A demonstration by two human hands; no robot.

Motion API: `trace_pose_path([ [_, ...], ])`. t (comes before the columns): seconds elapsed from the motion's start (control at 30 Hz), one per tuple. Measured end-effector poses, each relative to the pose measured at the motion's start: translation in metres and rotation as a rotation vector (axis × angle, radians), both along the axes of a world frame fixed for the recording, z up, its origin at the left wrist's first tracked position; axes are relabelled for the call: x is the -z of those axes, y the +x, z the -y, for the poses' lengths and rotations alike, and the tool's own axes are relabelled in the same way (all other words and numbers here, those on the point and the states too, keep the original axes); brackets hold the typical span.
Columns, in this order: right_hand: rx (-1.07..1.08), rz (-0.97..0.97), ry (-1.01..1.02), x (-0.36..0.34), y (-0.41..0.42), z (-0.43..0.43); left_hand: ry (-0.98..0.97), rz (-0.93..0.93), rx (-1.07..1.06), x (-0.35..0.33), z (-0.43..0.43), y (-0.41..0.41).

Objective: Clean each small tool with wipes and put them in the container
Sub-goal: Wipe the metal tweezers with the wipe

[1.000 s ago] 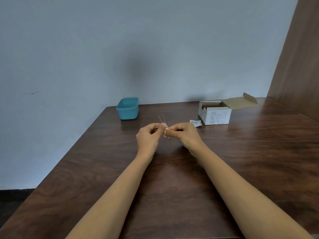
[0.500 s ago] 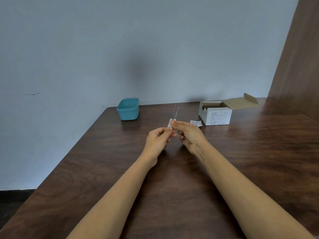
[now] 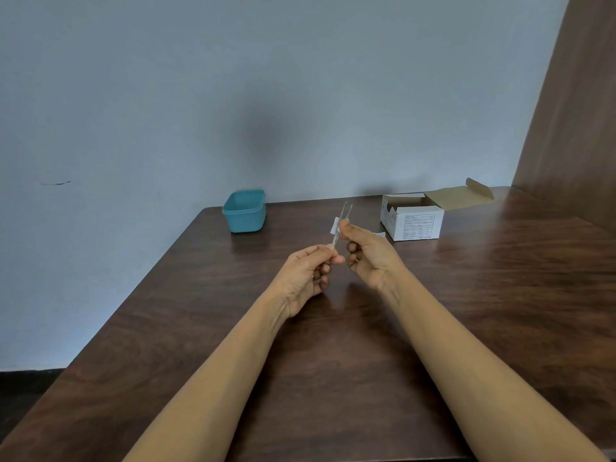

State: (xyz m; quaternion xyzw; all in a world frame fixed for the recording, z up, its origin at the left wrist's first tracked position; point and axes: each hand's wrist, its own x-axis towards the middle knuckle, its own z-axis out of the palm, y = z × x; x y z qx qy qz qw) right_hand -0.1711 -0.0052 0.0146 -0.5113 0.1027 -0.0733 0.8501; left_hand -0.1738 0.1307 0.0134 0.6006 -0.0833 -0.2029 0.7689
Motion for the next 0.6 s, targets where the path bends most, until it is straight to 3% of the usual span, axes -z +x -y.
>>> trace_pose_path([
  [0.47, 0.174, -0.057, 0.195, 0.0, 0.006, 0.016, 0.115, 0.123, -0.027, 0.0, -0.001, 0.0],
  [0.53, 0.243, -0.052, 0.242, 0.001, 0.005, 0.015, 0.201, 0.231, -0.123, 0.004, -0.003, 0.003],
  [0.6, 0.289, -0.067, 0.172, 0.007, 0.006, 0.013, 0.397, 0.462, -0.282, 0.01, -0.005, 0.007],
])
